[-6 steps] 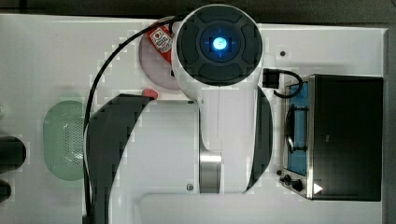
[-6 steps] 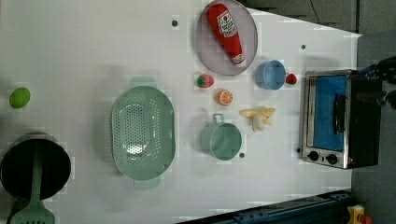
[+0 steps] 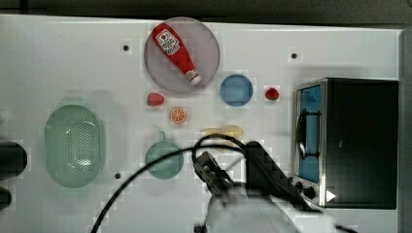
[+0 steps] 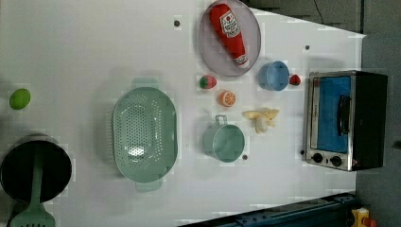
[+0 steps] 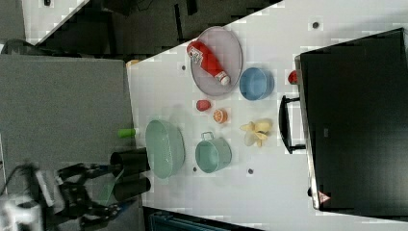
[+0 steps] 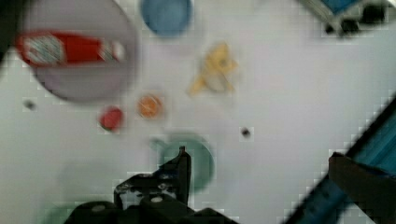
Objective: Pick banana from table and place on oven.
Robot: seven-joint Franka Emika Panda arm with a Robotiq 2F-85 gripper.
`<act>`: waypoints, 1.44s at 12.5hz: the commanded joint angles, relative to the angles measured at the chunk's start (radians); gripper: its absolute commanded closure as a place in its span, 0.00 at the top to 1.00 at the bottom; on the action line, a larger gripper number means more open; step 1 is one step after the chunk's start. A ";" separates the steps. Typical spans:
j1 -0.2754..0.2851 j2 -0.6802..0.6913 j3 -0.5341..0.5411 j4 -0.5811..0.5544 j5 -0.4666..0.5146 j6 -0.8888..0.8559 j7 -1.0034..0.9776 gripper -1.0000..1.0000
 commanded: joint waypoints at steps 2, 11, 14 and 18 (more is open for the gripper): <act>-0.010 0.111 0.016 -0.052 -0.004 0.079 0.019 1.00; -0.013 0.446 -0.020 -0.272 -0.004 0.605 0.019 1.00; -0.013 0.582 -0.043 -0.299 -0.004 0.770 0.018 1.00; -0.014 0.710 -0.052 -0.340 -0.004 0.897 0.016 1.00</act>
